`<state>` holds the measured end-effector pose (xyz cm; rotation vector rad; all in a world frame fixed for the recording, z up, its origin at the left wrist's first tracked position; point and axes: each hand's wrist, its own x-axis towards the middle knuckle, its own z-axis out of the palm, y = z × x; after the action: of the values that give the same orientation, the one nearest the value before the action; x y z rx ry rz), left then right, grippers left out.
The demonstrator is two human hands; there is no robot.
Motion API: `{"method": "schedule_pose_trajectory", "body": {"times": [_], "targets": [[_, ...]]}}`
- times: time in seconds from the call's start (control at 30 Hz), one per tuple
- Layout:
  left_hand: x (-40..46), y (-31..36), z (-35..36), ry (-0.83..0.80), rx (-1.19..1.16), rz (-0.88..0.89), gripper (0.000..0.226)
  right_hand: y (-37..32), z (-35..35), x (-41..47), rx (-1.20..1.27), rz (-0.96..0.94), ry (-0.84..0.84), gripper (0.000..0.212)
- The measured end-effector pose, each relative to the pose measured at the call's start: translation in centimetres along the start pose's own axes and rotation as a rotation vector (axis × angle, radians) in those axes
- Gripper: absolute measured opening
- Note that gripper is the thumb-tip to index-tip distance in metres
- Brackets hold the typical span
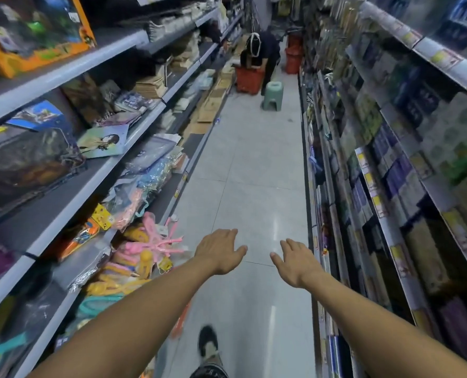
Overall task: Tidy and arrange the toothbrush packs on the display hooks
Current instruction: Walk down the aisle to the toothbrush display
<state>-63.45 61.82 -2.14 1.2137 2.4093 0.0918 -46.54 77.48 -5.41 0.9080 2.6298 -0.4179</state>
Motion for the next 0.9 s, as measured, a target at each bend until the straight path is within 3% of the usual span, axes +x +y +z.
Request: {"method": "schedule_pose_trajectory", "body": {"times": [0.57, 0.9], "targets": [[27.8, -11.2, -11.1, -0.102, -0.108, 0.017, 0.076, -3.8, -10.2, 27.9, -0.023, 0.123, -0.046, 0.071], [40.1, -12.3, -15.7, -0.165, -0.047, 0.094, 0.074, -3.2, -15.4, 38.4, 0.032, 0.188, -0.042, 0.067]]}}
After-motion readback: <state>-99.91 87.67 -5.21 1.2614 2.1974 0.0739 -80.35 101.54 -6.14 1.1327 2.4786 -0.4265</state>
